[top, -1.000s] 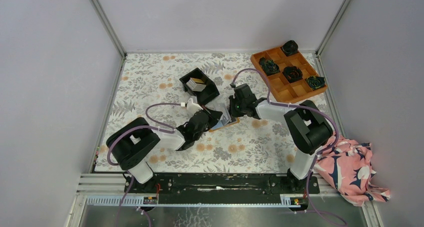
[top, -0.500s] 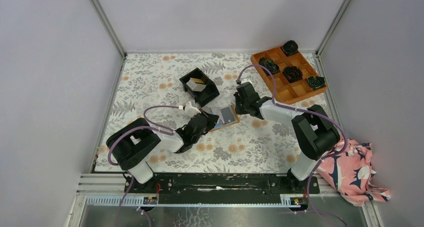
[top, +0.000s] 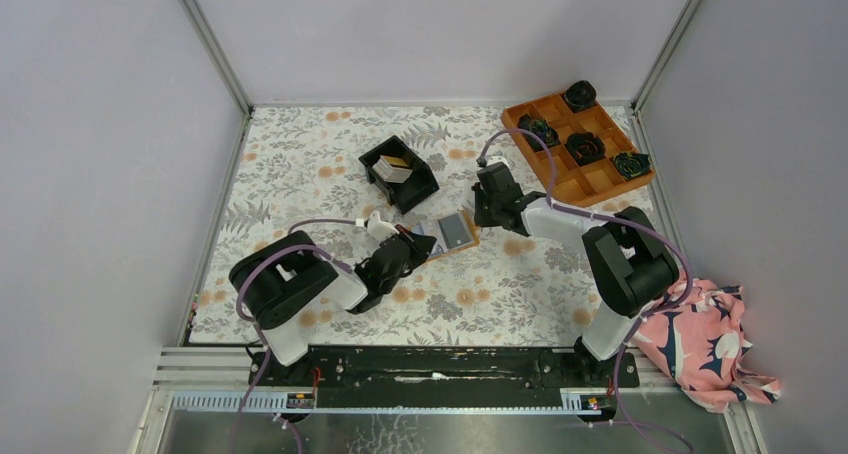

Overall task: Put the credit cards into the card holder
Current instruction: Insert the credit card into the card holder.

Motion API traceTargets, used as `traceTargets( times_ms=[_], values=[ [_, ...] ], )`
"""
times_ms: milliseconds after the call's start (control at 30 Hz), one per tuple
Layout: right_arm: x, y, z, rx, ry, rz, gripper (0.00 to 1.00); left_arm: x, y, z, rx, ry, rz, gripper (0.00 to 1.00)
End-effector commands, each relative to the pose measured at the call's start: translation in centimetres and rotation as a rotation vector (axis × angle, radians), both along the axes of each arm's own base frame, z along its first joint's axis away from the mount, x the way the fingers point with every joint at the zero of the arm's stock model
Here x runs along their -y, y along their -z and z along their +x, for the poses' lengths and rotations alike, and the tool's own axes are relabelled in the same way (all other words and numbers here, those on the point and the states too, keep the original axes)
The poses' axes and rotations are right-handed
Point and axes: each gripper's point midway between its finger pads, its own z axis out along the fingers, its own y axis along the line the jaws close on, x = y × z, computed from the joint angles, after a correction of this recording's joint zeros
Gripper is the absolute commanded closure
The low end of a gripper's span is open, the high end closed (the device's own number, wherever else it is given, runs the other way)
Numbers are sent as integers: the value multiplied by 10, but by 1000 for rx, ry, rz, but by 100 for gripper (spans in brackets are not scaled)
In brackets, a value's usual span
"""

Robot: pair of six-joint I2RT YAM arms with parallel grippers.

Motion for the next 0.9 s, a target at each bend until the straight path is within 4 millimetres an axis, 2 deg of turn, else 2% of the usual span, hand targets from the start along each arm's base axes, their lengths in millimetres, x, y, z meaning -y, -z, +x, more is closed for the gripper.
traceTargets(
  times_ms=[0,267,567,867],
  values=[
    [0,0,10,10,-7,22,81,2,-13,9,52,-18,-74,100],
    [-8,12,7,-35,-44,37,81,3,-11,12,45,-29,-102,100],
    [-9,17,6,-48,-52,37,81,-4,0,9,-2,-64,-121,100],
    [-11,22,4,-65,-58,41,81,-2,5,9,-28,-66,-150,100]
  ],
)
